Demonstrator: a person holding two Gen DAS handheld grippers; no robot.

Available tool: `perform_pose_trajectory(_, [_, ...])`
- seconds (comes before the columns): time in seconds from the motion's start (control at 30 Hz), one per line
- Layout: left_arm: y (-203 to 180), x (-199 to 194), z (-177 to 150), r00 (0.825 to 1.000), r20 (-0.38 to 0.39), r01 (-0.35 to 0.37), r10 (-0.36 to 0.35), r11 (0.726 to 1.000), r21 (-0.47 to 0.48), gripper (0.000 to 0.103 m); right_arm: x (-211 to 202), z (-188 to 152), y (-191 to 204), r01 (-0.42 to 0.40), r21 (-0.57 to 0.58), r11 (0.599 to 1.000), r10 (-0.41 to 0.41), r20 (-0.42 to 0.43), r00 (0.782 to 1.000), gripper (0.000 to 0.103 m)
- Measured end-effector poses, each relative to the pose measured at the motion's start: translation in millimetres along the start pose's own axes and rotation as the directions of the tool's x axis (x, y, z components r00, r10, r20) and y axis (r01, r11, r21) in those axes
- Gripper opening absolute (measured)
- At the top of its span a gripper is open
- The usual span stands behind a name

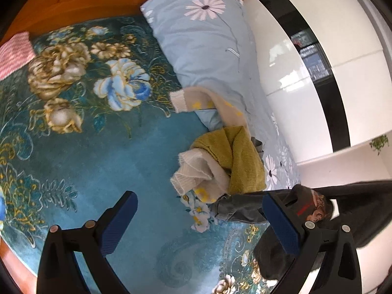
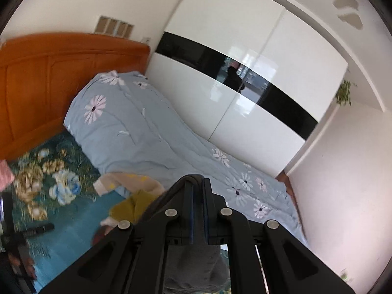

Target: Fold clothes

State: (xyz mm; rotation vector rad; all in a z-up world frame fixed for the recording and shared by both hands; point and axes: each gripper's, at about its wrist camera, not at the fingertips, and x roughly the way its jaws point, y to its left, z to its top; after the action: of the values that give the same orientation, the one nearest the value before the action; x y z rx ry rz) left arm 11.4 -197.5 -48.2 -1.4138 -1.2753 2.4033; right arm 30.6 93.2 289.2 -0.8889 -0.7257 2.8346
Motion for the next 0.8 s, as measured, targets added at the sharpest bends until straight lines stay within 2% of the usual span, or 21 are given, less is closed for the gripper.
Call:
perform_pose_trajectory(0.07, [9.5, -4.2, -1.8, 1.0, 0.003, -0.002, 0.002, 1.0, -0.022, 0.103, 18.4, -15.7, 6.9, -0.036, 0.0, 0.999, 0.035, -0.091, 0.995, 0.006])
perform_pose_trajectory(0.17, [20.4, -8.8, -7.4, 1.0, 0.006, -0.014, 0.014, 0.999, -0.04, 0.103, 60.8, -56.6, 18.8, -0.097, 0.058, 0.994, 0.109, -0.247, 0.963, 0.006])
perform_pose_trajectory(0.23, [26.3, -9.4, -13.8, 1.0, -0.003, -0.031, 0.031, 0.999, -0.044, 0.103, 96.8, -102.0, 34.3, -0.117, 0.095, 0.989, 0.145, -0.371, 0.917, 0.006])
perform_pose_trajectory(0.3, [31.9, -9.3, -21.1, 0.998, -0.015, -0.055, 0.054, 0.998, -0.043, 0.103, 133.4, -149.3, 50.4, -0.132, 0.135, 0.982, 0.182, -0.49, 0.853, 0.006])
perform_pose_trajectory(0.37, [36.9, -9.0, -29.0, 0.996, -0.029, -0.09, 0.089, 0.995, -0.035, 0.103, 152.5, -188.7, 55.6, -0.137, 0.176, 0.975, 0.214, -0.57, 0.793, 0.006])
perform_pose_trajectory(0.47, [42.9, -10.2, -42.1, 0.99, -0.044, -0.137, 0.136, 0.99, -0.029, 0.103, 163.6, -240.2, 55.1, -0.109, 0.176, 0.978, 0.198, -0.647, 0.736, 0.006])
perform_pose_trajectory(0.57, [46.1, -9.5, -52.6, 0.982, -0.062, -0.179, 0.177, 0.984, -0.026, 0.103, 175.8, -267.4, 42.6, -0.069, 0.215, 0.974, 0.199, -0.671, 0.714, 0.006])
perform_pose_trajectory(0.73, [41.4, -9.7, -66.0, 0.971, -0.074, -0.227, 0.225, 0.974, -0.018, 0.103, 190.0, -278.1, -10.6, 0.001, 0.357, 0.934, 0.245, -0.643, 0.726, 0.006])
perform_pose_trajectory(0.8, [35.9, -8.9, -70.8, 0.967, -0.078, -0.242, 0.241, 0.97, -0.008, 0.103, 193.4, -285.2, -13.3, -0.017, 0.389, 0.921, 0.283, -0.638, 0.716, 0.007])
